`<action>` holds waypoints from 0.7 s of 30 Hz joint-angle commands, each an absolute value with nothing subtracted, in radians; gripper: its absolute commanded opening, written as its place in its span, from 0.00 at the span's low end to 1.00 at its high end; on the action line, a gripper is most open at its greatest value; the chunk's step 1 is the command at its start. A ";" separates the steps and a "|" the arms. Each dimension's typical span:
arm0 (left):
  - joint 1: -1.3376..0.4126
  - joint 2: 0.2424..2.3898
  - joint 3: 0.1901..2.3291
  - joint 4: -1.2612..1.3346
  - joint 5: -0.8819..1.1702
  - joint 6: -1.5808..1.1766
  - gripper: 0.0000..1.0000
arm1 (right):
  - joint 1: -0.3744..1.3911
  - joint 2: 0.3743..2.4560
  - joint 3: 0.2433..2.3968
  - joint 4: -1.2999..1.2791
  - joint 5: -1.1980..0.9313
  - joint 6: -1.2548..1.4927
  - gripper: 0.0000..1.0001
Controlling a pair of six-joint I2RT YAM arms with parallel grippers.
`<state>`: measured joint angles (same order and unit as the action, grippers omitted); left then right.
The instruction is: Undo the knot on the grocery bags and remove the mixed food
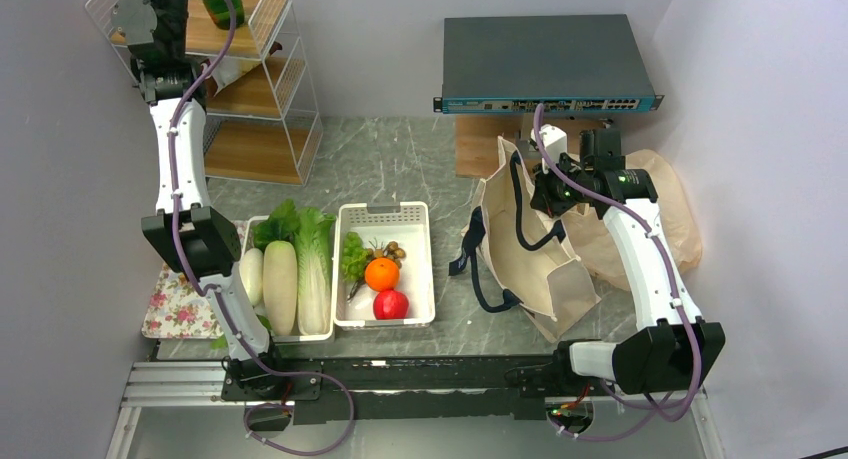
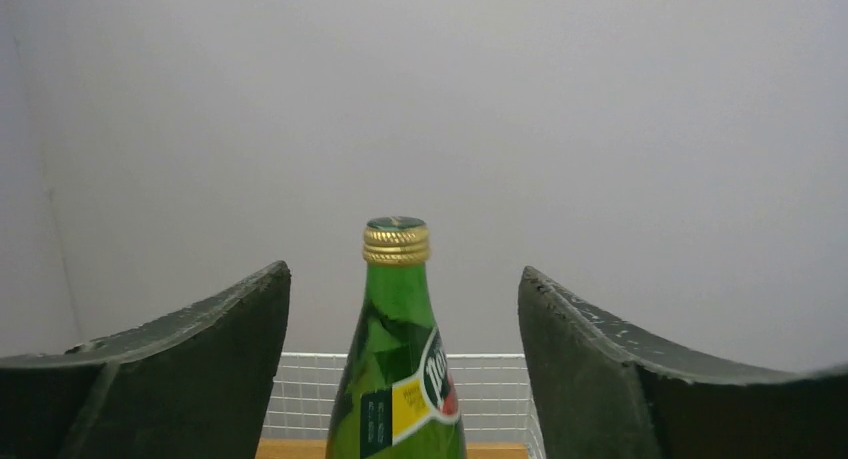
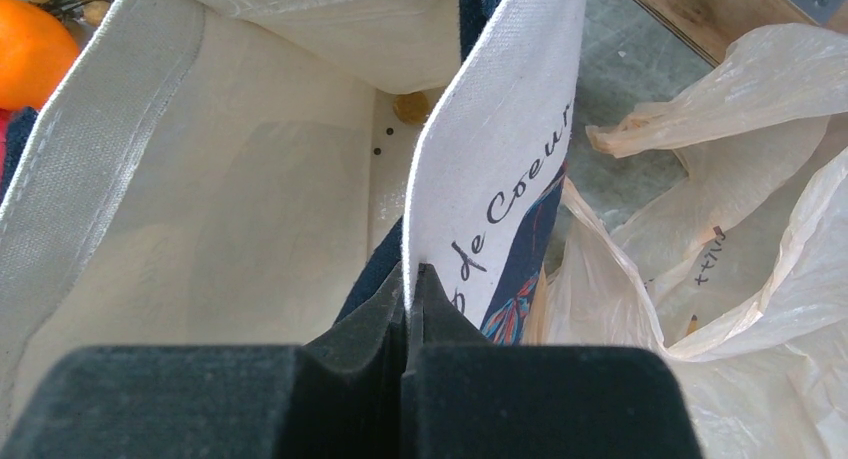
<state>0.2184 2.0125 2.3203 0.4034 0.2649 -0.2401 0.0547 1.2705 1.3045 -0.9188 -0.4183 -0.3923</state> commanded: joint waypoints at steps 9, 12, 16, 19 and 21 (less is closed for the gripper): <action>0.215 1.924 2.306 0.459 0.271 -0.203 0.99 | 0.046 1.264 1.343 -0.878 -0.405 -0.388 0.00; 0.214 1.888 2.267 0.468 0.272 -0.187 0.99 | 0.046 1.261 1.343 -0.878 -0.411 -0.385 0.00; 0.216 1.775 2.128 0.496 0.299 -0.107 0.99 | 0.038 1.254 1.361 -0.867 -0.424 -0.353 0.00; 0.234 1.666 1.999 0.486 0.326 -0.017 0.99 | -0.071 1.261 1.383 -0.855 -0.480 -0.273 0.00; 0.264 1.594 1.935 0.445 0.335 0.005 0.99 | -0.178 1.280 1.388 -0.856 -0.516 -0.238 0.00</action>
<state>0.2264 1.7588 2.0098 0.4259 0.2935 -0.0948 -0.0231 1.2709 1.3254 -0.9188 -0.4534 -0.3340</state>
